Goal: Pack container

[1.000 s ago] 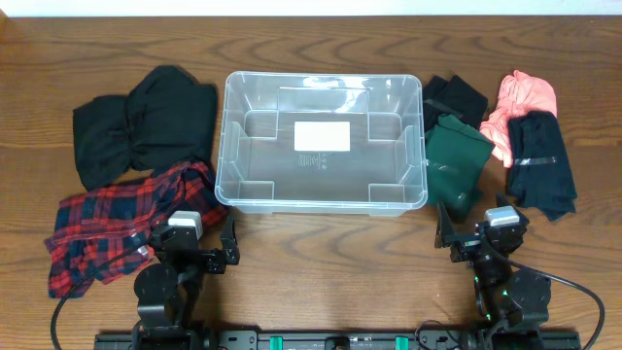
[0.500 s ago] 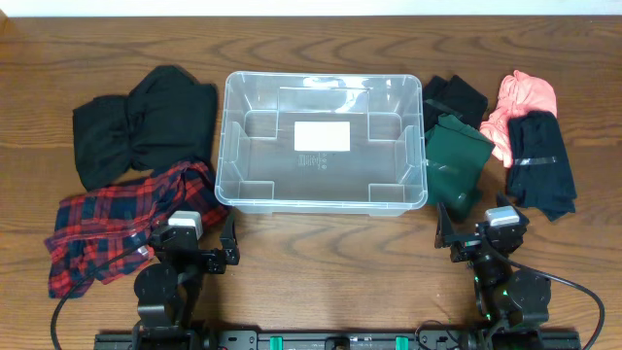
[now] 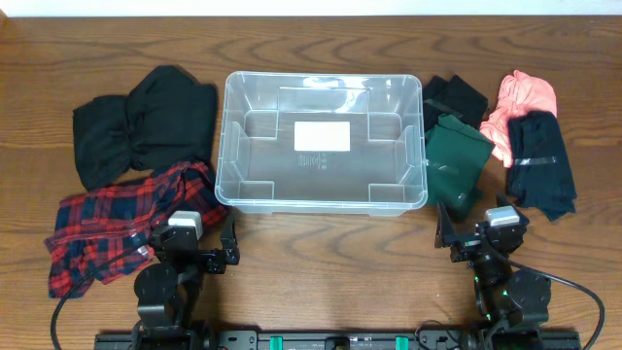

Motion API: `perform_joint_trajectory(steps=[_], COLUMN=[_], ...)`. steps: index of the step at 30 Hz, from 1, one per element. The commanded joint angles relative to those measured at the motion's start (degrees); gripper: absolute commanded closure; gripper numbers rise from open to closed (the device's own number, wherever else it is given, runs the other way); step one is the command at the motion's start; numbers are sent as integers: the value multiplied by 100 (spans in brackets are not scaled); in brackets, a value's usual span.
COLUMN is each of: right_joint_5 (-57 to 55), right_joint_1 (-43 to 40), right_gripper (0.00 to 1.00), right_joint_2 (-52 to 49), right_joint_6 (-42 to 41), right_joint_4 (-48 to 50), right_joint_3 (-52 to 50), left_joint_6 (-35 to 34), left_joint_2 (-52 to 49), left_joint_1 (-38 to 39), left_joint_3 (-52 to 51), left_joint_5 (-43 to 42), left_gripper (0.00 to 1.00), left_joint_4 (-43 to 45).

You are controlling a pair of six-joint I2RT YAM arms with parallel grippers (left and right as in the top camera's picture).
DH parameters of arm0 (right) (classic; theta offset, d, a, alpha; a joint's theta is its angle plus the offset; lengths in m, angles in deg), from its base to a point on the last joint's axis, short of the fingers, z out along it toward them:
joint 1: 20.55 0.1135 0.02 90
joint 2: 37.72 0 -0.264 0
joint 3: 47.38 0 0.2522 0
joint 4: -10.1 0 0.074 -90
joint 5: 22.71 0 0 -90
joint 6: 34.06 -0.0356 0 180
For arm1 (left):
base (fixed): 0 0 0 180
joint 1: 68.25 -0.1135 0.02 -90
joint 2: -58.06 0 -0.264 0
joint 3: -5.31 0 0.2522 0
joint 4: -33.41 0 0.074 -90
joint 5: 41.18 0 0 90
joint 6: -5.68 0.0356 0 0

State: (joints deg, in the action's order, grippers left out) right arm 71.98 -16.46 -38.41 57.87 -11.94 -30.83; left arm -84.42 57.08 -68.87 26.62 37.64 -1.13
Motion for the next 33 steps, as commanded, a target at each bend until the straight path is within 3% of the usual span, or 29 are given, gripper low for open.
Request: perform_joint_trajectory(steps=[1,11,16,21,28,33], right_joint_5=[37,1279,1128,601,625,737], right_joint_1=[-28,-28,-28,-44,-44,-68], right_gripper=[1,1,1,1,1,1], right_joint_2=[26,11,-485,-2085,-5066,-6557], right_joint_6=[-66,-1121,-1523,-1360,-153,-446], right_joint_4=[175,1453,1095,-162,-2586,-3729], right_joint_3=[-48,20,693,2533,5630,7003], left_joint_6=[48,50,50,50,50,50], left_joint_2=[-2,-2,-2,-2,-2,-2], left_joint_1=[17,17,17,17,17,17], left_joint_3=[-122,-122,-122,-122,-122,-122], left_joint_5=[31,31,31,31,31,31], left_gripper=[2,2,2,2,2,2], left_joint_4=[-11,-11,-11,-11,-11,-11])
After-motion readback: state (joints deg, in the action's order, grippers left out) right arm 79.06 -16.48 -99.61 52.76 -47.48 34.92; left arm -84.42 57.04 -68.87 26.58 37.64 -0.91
